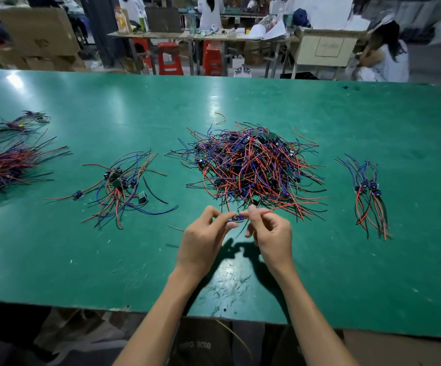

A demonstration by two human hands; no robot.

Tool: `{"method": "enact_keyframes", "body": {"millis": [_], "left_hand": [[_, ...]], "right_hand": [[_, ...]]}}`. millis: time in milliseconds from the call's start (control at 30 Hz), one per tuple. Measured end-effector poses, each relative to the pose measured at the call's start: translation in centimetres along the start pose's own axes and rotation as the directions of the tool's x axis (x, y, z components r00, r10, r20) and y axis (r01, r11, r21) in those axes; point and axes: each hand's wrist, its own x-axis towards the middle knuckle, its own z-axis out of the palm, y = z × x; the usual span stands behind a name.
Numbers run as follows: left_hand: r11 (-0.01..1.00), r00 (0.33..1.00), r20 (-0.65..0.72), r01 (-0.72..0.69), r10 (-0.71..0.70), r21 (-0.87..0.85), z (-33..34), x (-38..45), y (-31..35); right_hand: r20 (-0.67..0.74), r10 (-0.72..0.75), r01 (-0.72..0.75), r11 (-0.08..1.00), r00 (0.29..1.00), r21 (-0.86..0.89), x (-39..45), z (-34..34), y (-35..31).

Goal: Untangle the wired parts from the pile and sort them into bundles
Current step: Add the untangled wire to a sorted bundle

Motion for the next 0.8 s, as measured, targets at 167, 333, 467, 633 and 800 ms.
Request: {"method": "enact_keyframes", "body": {"millis": [167,333,467,633,800], "left_hand": [[0.998,0.999,0.040,0.003,-0.005,0.057,0.0,0.0,0.2],[0.948,0.931,-0.179,0.310,-0.318,-0.073,-1.3,1.0,-1.3],[0.826,0.731,-0.425,0.557,-0.534,-0.080,-4.7,1.9,-6.0],[0.556,0.603,-0.234,0.796,-0.763,0.240,-5.8,1.1,-9.7],[0.489,0.603,-0.203,0.766,-0.771,0.418,-2.7,0.5,-5.7]], "right_hand": [[-0.039,0.100,-0.097,0.993,0.994,0.070,0.4,-0.2,0.4],[0.022,0.068,-0.067,0.997,0.997,-0.046,0.3,-0.2,0.2],[0.078,-0.107,0.132,0.813,0.991,-0.567,0.7,0.6,0.9],[0.132,-0.100,0.165,0.529,0.986,-0.832,1.4,2.7,1.4],[0.076,-0.083,0.110,0.573,0.994,-0.812,1.7,2.6,1.4]]}}
